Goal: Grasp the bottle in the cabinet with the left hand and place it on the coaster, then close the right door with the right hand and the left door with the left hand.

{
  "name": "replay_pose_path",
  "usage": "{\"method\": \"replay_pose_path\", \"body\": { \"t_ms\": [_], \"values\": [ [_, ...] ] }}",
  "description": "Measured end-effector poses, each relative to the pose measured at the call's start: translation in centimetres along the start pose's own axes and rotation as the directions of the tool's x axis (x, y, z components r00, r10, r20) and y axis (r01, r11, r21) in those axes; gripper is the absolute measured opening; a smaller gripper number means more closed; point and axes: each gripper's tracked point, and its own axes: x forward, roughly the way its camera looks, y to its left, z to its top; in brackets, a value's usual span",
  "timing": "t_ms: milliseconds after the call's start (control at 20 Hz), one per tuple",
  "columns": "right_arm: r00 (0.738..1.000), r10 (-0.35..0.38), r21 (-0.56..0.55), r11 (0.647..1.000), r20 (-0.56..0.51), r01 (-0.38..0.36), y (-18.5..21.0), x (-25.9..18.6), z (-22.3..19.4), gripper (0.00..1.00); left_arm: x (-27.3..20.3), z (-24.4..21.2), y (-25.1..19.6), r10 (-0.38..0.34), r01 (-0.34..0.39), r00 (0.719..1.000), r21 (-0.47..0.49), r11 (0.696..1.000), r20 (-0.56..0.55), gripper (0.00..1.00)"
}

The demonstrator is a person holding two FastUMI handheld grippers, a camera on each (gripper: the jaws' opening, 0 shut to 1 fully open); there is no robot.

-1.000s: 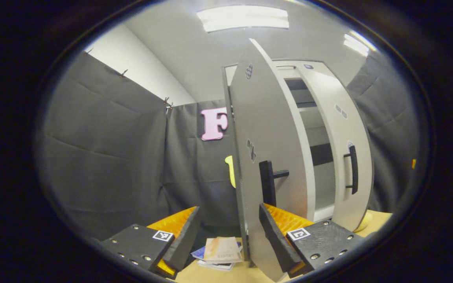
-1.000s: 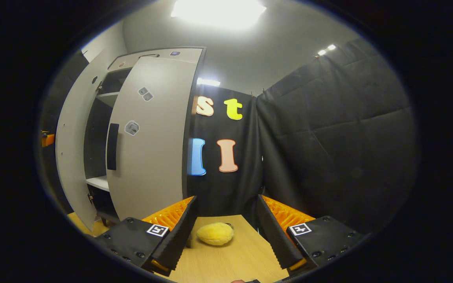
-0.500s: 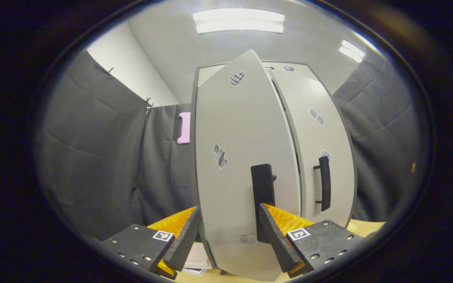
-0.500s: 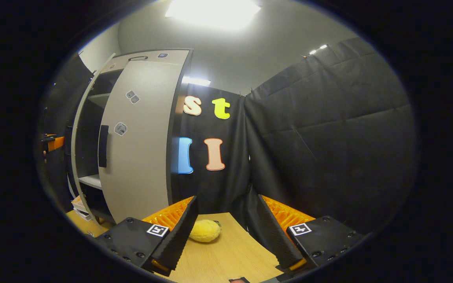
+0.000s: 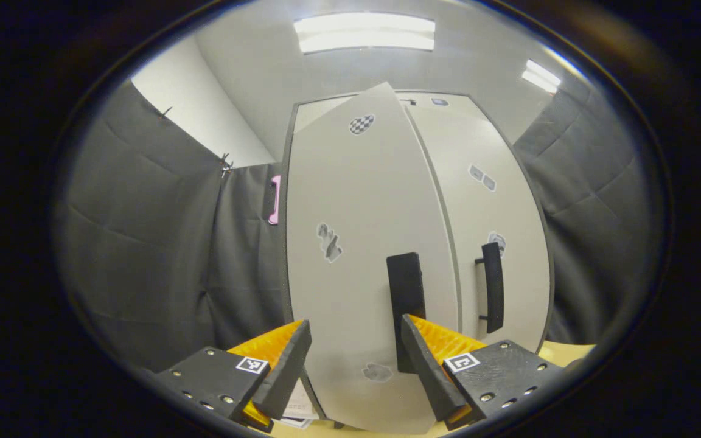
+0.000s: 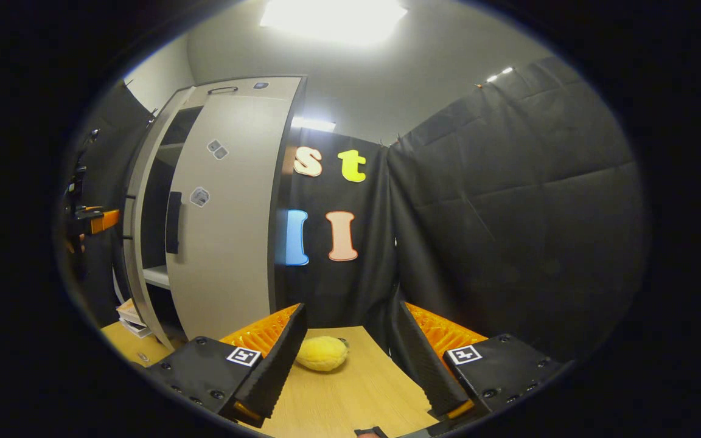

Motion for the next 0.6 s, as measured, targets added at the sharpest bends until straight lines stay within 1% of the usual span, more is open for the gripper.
{"method": "replay_pose_path", "body": {
  "t_ms": [150,300,400,500,550,600],
  "values": [
    [0.996,0.084,0.005,0.996,0.040,-0.085,1.9,-0.1,1.2,0.95,-3.1,0.4,0.5,0.031,-0.032,0.999,0.019,0.999,0.009,0.96],
    [0.984,0.162,0.007,0.987,0.070,-0.163,3.8,-0.4,2.5,0.95,-6.5,0.4,1.5,0.050,-0.050,0.999,0.042,0.998,-0.004,0.96],
    [0.978,0.191,0.021,0.981,0.087,-0.194,4.8,-0.8,3.2,0.95,-8.7,0.3,2.3,0.061,-0.059,0.998,0.052,0.997,-0.023,0.82],
    [0.972,0.211,0.031,0.976,0.103,-0.215,5.9,-1.5,4.0,0.95,-10.4,0.7,3.0,0.064,-0.062,0.997,0.050,0.997,-0.032,0.96],
    [0.970,0.218,0.032,0.974,0.110,-0.222,6.3,-1.9,4.2,0.95,-11.0,0.9,3.6,0.065,-0.064,0.997,0.052,0.997,-0.031,0.89],
    [0.969,0.220,0.031,0.974,0.115,-0.225,6.7,-2.2,4.5,0.95,-11.7,1.0,4.2,0.068,-0.066,0.997,0.057,0.996,-0.033,0.89]
  ]
}}
